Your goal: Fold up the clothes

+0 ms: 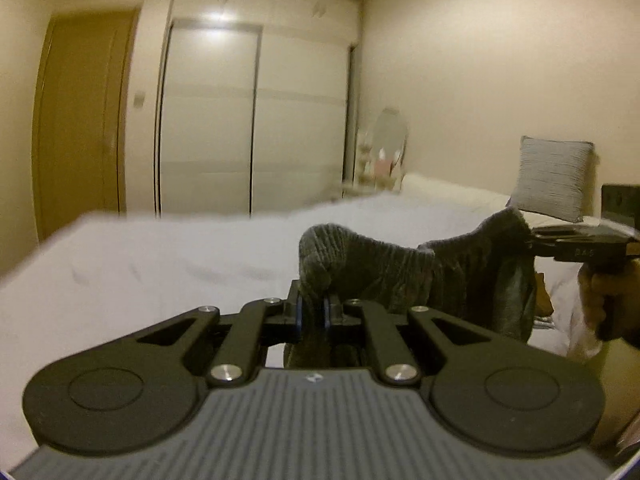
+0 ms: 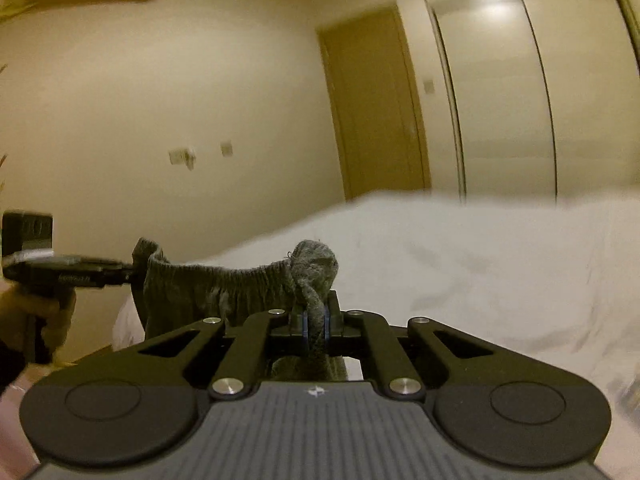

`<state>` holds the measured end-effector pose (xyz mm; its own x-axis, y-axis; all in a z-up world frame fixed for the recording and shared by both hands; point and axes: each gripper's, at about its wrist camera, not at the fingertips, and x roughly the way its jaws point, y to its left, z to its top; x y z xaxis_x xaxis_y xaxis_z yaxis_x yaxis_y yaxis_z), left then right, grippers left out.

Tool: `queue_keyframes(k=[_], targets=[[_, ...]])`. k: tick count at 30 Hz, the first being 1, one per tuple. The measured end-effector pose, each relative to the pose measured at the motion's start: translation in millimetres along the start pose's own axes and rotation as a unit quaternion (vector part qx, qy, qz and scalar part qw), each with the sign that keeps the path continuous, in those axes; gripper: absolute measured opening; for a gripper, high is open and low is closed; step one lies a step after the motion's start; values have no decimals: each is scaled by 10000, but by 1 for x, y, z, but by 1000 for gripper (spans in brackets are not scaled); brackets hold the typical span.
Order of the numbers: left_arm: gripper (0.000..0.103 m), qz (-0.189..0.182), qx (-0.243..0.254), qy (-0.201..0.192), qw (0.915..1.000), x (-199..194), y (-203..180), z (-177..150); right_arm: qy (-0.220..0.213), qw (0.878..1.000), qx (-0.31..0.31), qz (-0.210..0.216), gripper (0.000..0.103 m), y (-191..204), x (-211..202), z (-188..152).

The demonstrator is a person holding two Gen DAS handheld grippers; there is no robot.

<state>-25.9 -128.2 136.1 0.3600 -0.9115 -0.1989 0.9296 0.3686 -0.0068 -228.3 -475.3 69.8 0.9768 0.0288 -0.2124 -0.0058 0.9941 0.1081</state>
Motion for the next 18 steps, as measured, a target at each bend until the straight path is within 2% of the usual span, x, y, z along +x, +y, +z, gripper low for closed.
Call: queue_keyframes(k=[3,6,9,14,18], targets=[[7,-73,250,-186,9995,-8,-14,17,-388,9983,-410,-128,5,16,-27,18],[7,-212,324,-158,9991,-3,-22,18,-313,9983,-442,-222,4,14,-37,18],[7,-299,323,21,9990,13,-27,10,-259,9991,-154,-302,4,6,-40,12],[7,-397,316,158,9986,67,-8,19,-177,9981,-367,-467,4,-6,-43,19],[7,-407,376,269,9981,142,29,29,-45,9965,-589,-587,4,-44,-2,39]])
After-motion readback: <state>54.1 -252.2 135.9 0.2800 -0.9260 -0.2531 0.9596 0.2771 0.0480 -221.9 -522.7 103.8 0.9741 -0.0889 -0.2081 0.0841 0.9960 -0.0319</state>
